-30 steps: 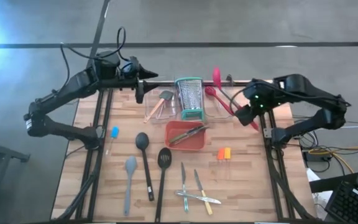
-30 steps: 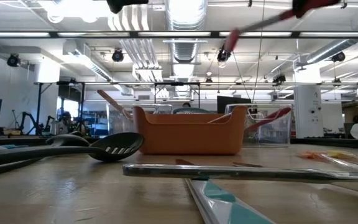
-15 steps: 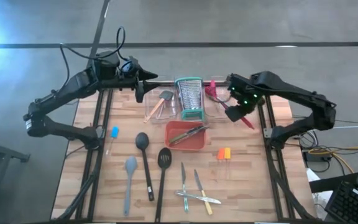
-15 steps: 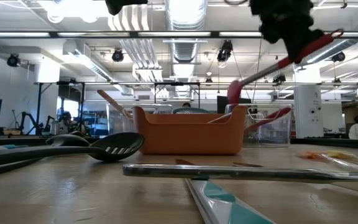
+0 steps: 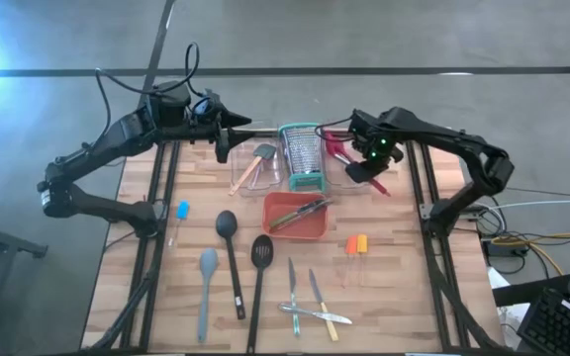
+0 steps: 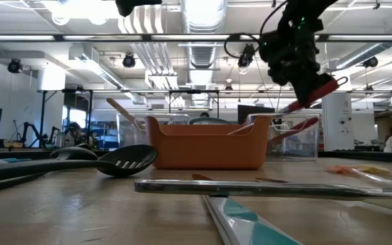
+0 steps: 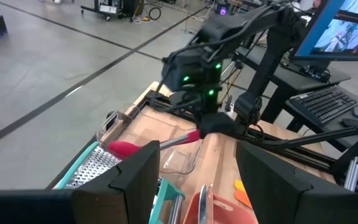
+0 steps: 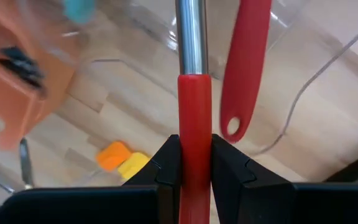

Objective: Pick & Place Kitchen Items
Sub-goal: Put the red serving spoon into the right transparent bin, then put the silver knife into the orange bin

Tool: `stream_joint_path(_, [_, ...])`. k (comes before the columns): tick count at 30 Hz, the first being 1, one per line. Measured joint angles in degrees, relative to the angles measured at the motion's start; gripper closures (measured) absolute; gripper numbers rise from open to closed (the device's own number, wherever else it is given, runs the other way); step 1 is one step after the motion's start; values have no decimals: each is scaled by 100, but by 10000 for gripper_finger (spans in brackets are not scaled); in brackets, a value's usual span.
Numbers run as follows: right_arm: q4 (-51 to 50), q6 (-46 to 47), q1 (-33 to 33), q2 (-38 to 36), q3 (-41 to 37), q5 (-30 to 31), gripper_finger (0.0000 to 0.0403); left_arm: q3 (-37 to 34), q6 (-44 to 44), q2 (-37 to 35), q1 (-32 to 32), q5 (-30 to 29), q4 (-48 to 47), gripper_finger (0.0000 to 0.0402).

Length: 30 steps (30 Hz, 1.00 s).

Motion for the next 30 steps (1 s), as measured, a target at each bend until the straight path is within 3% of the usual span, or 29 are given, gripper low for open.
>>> stream_joint_path(8, [81,-308,-246,395,-184,-25,357,0,-12,0,0,93,-9,184])
stream_joint_path(14, [88,-314,-258,379,-169,68,286,0,-11,0,0,145,-75,184])
stream_joint_path(23, [230,-94,-312,-240,128,389,215,0,-146,0,0,292,-87,183])
stream_joint_path(30, [170,241,-258,-955,567,374,197,0,-319,0,-2,445,-506,183])
